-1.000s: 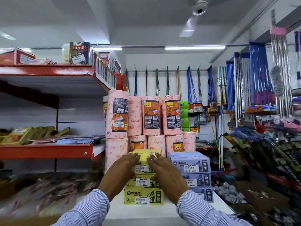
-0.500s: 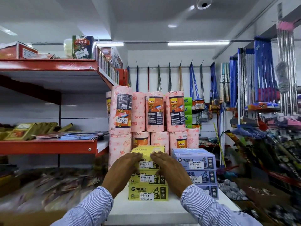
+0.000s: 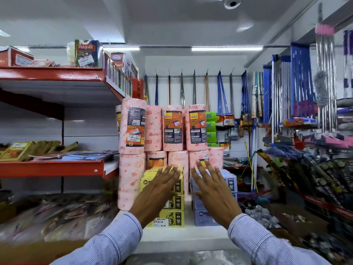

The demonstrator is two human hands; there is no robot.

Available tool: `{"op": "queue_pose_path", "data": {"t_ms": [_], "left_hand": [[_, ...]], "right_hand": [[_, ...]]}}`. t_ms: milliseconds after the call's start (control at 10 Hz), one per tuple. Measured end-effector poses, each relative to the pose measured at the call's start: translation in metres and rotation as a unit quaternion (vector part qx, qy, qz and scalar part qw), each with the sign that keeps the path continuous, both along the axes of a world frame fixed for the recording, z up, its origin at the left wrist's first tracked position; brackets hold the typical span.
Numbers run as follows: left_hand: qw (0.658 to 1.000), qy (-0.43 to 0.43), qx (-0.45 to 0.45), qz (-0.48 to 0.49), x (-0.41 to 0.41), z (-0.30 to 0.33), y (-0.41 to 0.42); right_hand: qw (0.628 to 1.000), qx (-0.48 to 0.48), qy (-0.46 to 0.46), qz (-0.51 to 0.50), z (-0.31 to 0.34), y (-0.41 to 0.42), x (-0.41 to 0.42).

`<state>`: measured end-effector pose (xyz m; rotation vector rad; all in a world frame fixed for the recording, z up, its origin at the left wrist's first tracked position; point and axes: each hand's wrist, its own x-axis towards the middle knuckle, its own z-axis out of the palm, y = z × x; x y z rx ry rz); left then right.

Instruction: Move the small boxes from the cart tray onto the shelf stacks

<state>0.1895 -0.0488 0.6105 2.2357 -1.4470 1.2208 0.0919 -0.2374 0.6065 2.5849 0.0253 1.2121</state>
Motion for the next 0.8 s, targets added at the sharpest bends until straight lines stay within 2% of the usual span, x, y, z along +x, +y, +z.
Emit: {"op": "queue_pose_path", "data": {"t_ms": [200, 400, 600, 700, 800], "left_hand": [[0.998, 0.013, 0.019, -0.050, -0.016, -0.001, -0.060], [0.996, 0.069, -0.009, -0.048, -0.022, -0.007, -0.085], [0.998, 0.066, -0.008, -0.017, -0.028, -0.005, -0.090], [0.999, 0.011, 0.010, 0.028, -0.029, -0.007, -0.089], [0.994, -0.046, -0.017, 0.094, -0.038, -0.005, -0.085]], "right_hand": [[0.998, 0.026, 0.036, -0.044, -0.006, -0.053, -0.025], [0.997, 0.039, 0.061, 0.003, -0.008, -0.073, -0.028], [0.998, 0.048, 0.042, 0.005, -0.013, -0.076, -0.024], [0.999, 0.040, 0.023, -0.026, -0.017, -0.072, -0.023], [0.997, 0.063, -0.029, -0.030, -0.014, -0.059, -0.028]]}}
